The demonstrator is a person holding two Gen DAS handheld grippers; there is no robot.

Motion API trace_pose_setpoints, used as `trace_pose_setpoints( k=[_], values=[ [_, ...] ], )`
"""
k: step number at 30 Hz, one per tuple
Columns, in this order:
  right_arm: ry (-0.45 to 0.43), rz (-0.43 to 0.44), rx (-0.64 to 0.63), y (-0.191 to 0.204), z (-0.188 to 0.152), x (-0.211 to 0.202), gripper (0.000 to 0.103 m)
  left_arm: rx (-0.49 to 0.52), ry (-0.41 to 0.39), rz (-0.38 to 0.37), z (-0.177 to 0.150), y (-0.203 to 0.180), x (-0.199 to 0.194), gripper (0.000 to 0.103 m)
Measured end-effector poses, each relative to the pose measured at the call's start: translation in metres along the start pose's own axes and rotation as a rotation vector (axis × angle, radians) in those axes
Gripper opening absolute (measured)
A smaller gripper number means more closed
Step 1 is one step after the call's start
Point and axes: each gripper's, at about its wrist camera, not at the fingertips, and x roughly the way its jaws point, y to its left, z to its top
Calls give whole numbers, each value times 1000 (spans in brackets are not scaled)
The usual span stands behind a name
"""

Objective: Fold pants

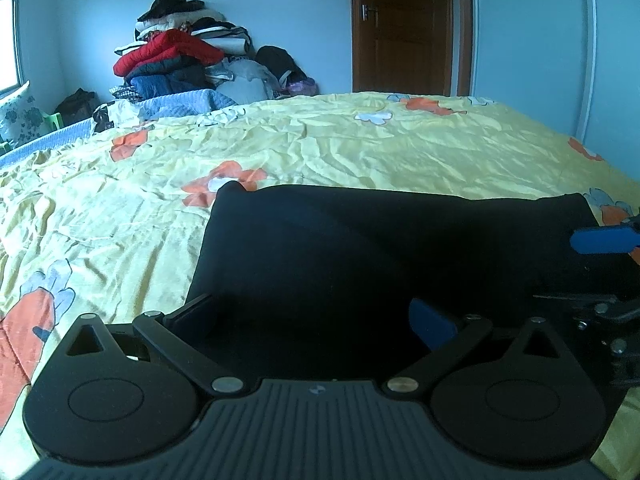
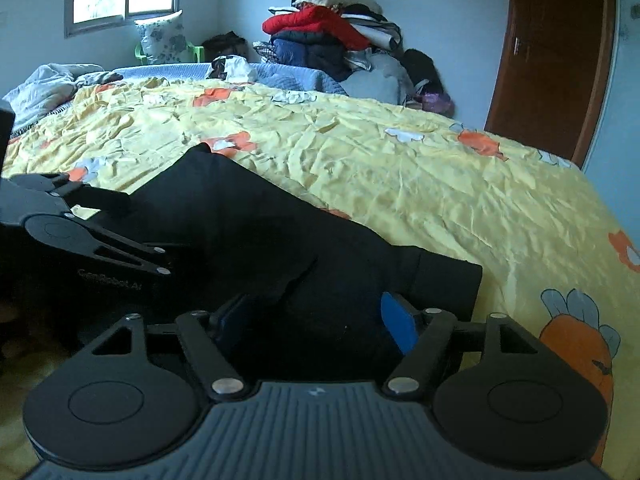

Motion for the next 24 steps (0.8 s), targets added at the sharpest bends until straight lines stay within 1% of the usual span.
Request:
trace_pose_setpoints(
  k=[4, 9, 13, 14, 17, 19, 21, 22, 23, 24],
  values=[
    [-11, 8, 23, -2, -1, 4, 78, 4, -4, 5, -1, -1, -2, 103],
    [-35, -9, -3, 4, -6, 7, 83, 10, -9, 8, -4, -1, -6, 103],
    [-30, -12, 6, 5, -5, 4, 84, 20, -10, 5, -11, 4, -24, 102],
    [-32, -13, 13, 6, -5, 0, 84, 19, -8, -3, -14, 5, -30, 102],
    [-49, -10, 33, 9, -8, -15, 84, 32, -3, -61, -25, 3, -47, 102],
    [-59, 2, 49, 11, -14, -23, 84, 48, -16, -63, -33, 0, -51, 102],
    [-42, -1, 33, 13, -18, -21, 86, 47, -28, -65, -37, 0, -48, 103],
    [-39, -15, 11, 16, -21, -18, 92, 27, -23, -76, -38, 3, -47, 103],
    [-39, -26, 0, 17, -22, -16, 94, 2, -13, -88, -37, 6, -46, 103],
    [-41, -27, 4, 17, -22, -15, 95, -17, -3, -94, -36, 9, -46, 103]
  ],
)
